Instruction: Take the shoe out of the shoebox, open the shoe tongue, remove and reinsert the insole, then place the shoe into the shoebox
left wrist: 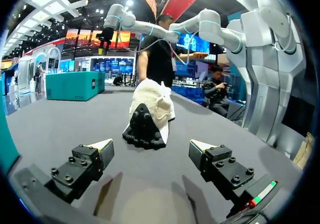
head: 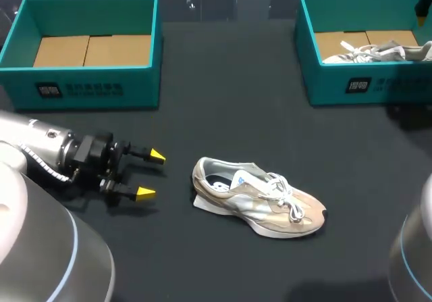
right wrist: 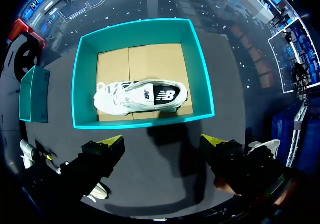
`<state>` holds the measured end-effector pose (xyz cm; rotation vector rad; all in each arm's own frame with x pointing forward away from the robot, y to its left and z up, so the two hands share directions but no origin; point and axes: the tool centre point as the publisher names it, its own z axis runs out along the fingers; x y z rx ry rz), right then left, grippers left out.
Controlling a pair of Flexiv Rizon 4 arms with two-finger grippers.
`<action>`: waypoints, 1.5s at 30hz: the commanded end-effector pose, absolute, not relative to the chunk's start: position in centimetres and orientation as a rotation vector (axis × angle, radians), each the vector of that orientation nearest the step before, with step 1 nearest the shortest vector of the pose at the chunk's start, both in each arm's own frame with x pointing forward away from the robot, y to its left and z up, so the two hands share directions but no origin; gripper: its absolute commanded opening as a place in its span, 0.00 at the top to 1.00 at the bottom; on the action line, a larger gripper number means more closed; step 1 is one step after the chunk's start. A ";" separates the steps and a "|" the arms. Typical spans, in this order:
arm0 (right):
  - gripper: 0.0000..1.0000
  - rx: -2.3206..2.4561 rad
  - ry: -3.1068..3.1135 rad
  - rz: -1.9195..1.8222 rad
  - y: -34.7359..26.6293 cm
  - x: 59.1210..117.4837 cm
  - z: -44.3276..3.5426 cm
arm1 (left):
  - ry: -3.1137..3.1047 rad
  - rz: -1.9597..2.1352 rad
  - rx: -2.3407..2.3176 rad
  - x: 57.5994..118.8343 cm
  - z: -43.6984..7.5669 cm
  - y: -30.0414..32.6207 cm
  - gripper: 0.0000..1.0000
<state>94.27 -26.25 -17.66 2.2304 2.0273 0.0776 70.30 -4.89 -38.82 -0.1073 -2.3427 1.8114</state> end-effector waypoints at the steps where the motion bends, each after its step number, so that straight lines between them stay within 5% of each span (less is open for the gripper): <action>1: 0.00 2.230 2.024 0.078 -26.2 94.2 -17.6 | -2.344 1.801 -0.124 70.7 -38.9 -6.0 0.00; 45: 0.00 2.230 2.024 0.078 -26.2 94.2 -17.6 | -2.274 1.729 -0.314 70.8 -40.9 -13.4 0.00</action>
